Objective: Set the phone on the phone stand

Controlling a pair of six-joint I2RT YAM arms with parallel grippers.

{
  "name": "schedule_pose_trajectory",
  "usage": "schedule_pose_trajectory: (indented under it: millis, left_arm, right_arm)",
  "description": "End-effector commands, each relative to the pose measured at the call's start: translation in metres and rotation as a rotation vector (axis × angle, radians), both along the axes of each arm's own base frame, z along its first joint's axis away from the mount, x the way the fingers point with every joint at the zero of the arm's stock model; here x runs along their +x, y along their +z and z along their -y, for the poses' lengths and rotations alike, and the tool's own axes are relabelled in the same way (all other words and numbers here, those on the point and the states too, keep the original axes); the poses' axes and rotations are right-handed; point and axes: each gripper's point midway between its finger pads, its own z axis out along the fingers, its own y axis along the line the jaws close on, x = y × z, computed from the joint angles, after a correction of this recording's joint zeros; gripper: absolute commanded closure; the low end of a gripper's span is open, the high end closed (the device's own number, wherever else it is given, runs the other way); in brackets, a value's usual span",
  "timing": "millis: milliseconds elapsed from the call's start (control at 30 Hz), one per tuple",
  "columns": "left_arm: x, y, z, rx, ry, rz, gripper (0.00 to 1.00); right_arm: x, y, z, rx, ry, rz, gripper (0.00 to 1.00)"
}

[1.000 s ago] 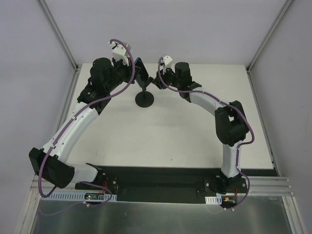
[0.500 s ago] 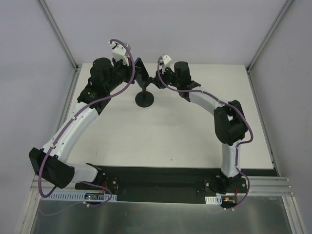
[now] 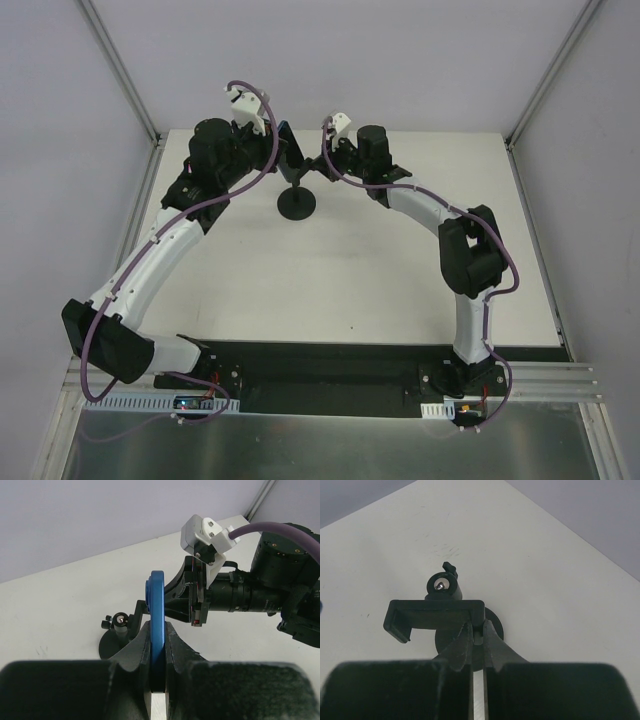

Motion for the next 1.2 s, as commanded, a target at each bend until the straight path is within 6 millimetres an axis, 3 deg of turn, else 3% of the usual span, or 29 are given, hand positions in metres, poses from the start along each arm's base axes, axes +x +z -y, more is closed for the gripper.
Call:
schedule_pose_trajectory:
  millis: [0, 267, 500, 533, 633, 733, 867, 1167]
  left_arm:
    - [0.008, 0.019, -0.006, -0.049, 0.047, 0.062, 1.0]
    - [0.023, -0.007, 0.015, -0.037, -0.094, 0.005, 1.0]
    - [0.028, -0.013, -0.009, -0.1, -0.118, -0.041, 1.0]
    - [0.027, -0.012, -0.013, -0.1, -0.107, -0.039, 1.0]
    - [0.021, -0.004, -0.025, -0.12, -0.068, -0.02, 1.0]
    - [0.011, 0.007, -0.03, -0.154, -0.056, -0.006, 1.0]
    - [0.001, 0.018, -0.031, -0.166, -0.069, 0.016, 1.0]
    - [-0.002, 0.018, -0.031, -0.165, -0.074, 0.017, 1.0]
  right_arm:
    - [0.001, 0.041, -0.008, 0.057, 0.034, 0.106, 0.99]
    - [-0.001, 0.044, -0.003, 0.046, 0.024, 0.12, 0.99]
    - [-0.004, 0.047, -0.001, 0.06, 0.078, 0.117, 0.99]
    - [-0.006, 0.048, -0.003, 0.059, 0.094, 0.121, 0.99]
    - [-0.004, 0.044, 0.0, 0.04, 0.082, 0.125, 0.78]
    - [-0.001, 0.041, 0.002, 0.021, 0.07, 0.137, 0.73]
    - [0.001, 0.037, 0.002, 0.013, 0.065, 0.13, 0.69]
    - [0.002, 0.035, -0.005, 0.013, 0.084, 0.114, 0.66]
